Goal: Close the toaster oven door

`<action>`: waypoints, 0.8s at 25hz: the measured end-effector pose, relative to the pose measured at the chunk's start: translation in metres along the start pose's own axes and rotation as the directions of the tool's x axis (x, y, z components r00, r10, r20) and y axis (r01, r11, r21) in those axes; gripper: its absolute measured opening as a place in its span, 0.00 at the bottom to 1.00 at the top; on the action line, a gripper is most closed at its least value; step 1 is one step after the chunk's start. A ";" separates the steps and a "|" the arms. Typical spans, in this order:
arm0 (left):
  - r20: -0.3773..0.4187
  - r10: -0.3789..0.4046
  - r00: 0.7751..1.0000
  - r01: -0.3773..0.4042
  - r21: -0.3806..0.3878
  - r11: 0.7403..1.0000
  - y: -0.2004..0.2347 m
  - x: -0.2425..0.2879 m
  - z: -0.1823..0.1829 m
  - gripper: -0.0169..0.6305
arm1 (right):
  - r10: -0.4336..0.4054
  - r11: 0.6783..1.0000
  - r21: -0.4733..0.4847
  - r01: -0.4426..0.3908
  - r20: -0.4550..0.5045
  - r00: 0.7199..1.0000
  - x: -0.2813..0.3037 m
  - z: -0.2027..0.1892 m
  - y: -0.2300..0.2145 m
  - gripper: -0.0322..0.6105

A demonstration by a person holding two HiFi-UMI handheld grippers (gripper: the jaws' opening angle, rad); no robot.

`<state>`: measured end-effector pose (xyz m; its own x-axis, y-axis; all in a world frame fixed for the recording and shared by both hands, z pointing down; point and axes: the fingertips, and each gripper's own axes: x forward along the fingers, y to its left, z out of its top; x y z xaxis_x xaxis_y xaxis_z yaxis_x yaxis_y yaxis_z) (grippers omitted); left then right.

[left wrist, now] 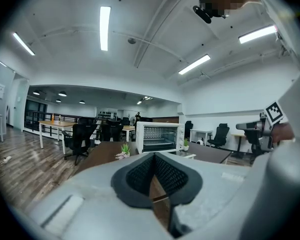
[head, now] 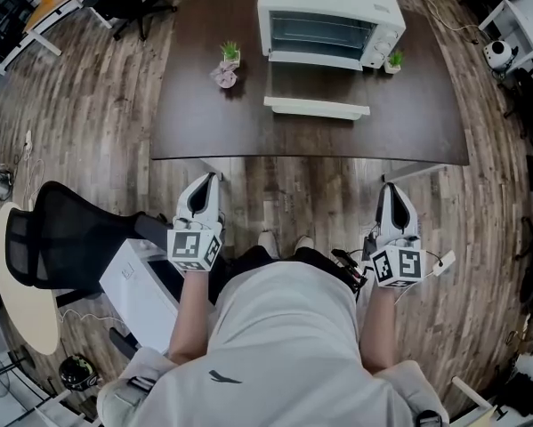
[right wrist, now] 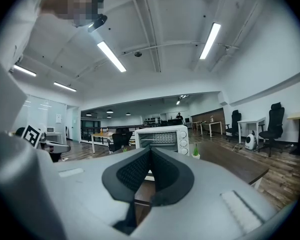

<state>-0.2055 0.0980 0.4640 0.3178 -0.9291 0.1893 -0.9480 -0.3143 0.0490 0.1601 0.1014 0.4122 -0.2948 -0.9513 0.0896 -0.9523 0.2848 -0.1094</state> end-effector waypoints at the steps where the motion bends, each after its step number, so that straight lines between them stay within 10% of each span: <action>1: -0.002 -0.006 1.000 0.006 0.000 1.000 0.002 0.001 0.000 0.03 | -0.004 1.000 -0.001 0.004 -0.002 1.000 0.001 -0.001 0.002 0.05; 20: -0.035 -0.049 0.998 0.049 -0.005 0.999 0.013 0.090 -0.002 0.03 | 0.025 0.998 -0.056 -0.029 -0.071 0.997 0.084 -0.012 -0.016 0.05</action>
<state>-0.1896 0.0109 0.4833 0.3635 -0.9051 0.2207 -0.9313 -0.3587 0.0628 0.1497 0.0181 0.4336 -0.3238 -0.9330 0.1570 -0.9461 0.3189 -0.0559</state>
